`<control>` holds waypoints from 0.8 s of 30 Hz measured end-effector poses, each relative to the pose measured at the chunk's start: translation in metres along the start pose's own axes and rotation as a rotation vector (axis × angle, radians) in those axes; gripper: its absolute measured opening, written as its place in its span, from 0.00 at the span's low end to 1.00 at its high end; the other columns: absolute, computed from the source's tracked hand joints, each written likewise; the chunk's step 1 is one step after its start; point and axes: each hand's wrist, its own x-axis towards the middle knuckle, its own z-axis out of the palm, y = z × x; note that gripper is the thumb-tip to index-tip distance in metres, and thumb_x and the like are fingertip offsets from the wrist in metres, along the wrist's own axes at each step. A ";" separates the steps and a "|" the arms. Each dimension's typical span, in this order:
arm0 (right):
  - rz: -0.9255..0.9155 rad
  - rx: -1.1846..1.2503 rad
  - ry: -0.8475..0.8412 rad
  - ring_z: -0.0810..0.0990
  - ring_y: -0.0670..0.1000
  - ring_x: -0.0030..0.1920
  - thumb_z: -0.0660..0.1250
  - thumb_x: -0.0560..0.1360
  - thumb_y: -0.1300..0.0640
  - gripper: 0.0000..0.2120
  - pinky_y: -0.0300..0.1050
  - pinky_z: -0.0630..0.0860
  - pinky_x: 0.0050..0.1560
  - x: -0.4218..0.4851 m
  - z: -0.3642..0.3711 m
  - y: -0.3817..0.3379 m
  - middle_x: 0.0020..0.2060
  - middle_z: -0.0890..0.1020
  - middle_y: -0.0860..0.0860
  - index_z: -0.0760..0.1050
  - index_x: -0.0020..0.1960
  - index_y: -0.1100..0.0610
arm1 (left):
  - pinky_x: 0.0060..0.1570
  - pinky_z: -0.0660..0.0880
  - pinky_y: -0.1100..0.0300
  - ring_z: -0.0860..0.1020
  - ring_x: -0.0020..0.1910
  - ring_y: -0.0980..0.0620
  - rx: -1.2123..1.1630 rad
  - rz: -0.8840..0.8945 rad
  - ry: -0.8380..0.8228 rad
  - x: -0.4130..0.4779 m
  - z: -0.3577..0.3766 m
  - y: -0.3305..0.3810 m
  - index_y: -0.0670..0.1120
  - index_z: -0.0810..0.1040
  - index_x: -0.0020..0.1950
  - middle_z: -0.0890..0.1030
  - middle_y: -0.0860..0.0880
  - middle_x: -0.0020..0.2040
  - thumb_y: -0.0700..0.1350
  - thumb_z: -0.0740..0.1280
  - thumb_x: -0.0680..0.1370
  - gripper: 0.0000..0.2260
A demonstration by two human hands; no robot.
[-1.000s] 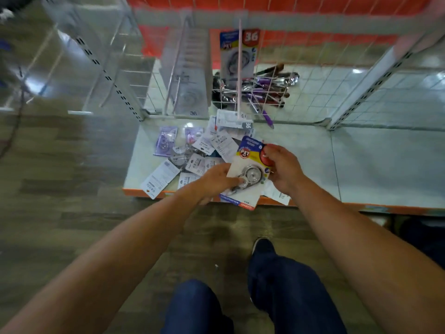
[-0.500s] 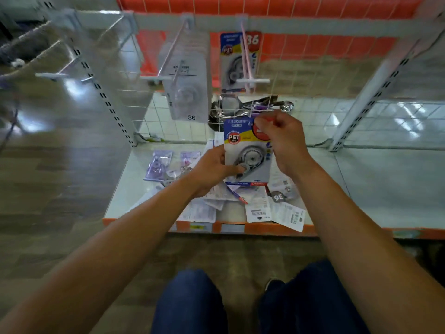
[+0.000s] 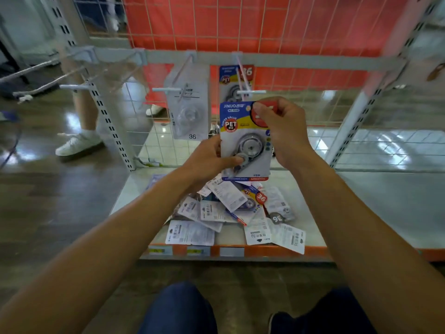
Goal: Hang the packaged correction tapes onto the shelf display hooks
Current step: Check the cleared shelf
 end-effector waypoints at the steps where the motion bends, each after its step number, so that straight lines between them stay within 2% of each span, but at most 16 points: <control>1: -0.001 0.007 -0.004 0.82 0.50 0.45 0.67 0.76 0.62 0.06 0.37 0.80 0.42 0.002 0.002 0.000 0.41 0.81 0.52 0.76 0.42 0.53 | 0.54 0.79 0.56 0.81 0.53 0.52 -0.005 -0.003 0.002 0.001 -0.001 0.000 0.50 0.74 0.58 0.82 0.48 0.55 0.34 0.70 0.74 0.17; 3: 0.000 0.027 0.004 0.82 0.47 0.43 0.67 0.76 0.62 0.07 0.36 0.79 0.41 0.005 0.003 0.002 0.40 0.81 0.51 0.75 0.41 0.53 | 0.52 0.80 0.59 0.81 0.53 0.53 -0.008 -0.005 0.001 0.004 -0.002 0.000 0.48 0.73 0.60 0.82 0.49 0.55 0.35 0.70 0.74 0.18; 9: 0.023 0.035 -0.013 0.82 0.51 0.48 0.66 0.77 0.61 0.06 0.36 0.79 0.42 0.017 0.001 0.014 0.44 0.81 0.55 0.75 0.43 0.53 | 0.52 0.80 0.59 0.81 0.54 0.54 0.001 -0.017 -0.002 0.014 -0.003 -0.002 0.47 0.72 0.63 0.81 0.48 0.57 0.36 0.70 0.74 0.19; 15: -0.006 0.021 -0.018 0.82 0.45 0.43 0.67 0.76 0.61 0.08 0.37 0.80 0.43 0.023 0.000 0.016 0.40 0.81 0.51 0.75 0.40 0.52 | 0.52 0.80 0.58 0.82 0.53 0.54 -0.026 0.005 -0.005 0.022 -0.003 -0.010 0.51 0.73 0.58 0.82 0.51 0.54 0.33 0.69 0.74 0.18; 18: -0.026 0.014 -0.039 0.82 0.47 0.44 0.68 0.76 0.60 0.07 0.38 0.81 0.45 0.025 0.001 0.015 0.41 0.81 0.51 0.75 0.41 0.52 | 0.46 0.79 0.62 0.83 0.49 0.56 -0.056 0.019 -0.007 0.023 -0.004 -0.012 0.50 0.74 0.57 0.83 0.53 0.49 0.31 0.68 0.74 0.17; 20: -0.053 -0.009 -0.062 0.83 0.48 0.46 0.68 0.76 0.60 0.06 0.41 0.81 0.47 0.028 0.003 0.015 0.42 0.81 0.51 0.75 0.42 0.51 | 0.46 0.79 0.63 0.83 0.49 0.55 -0.085 0.016 -0.005 0.025 -0.005 -0.012 0.47 0.74 0.58 0.84 0.52 0.49 0.30 0.67 0.74 0.17; 24: -0.010 -0.052 -0.050 0.83 0.52 0.50 0.67 0.77 0.59 0.02 0.50 0.81 0.52 0.043 0.006 0.029 0.46 0.82 0.54 0.76 0.45 0.54 | 0.51 0.80 0.58 0.82 0.53 0.51 -0.060 -0.005 0.007 0.034 -0.007 -0.018 0.42 0.72 0.64 0.83 0.47 0.54 0.33 0.69 0.74 0.19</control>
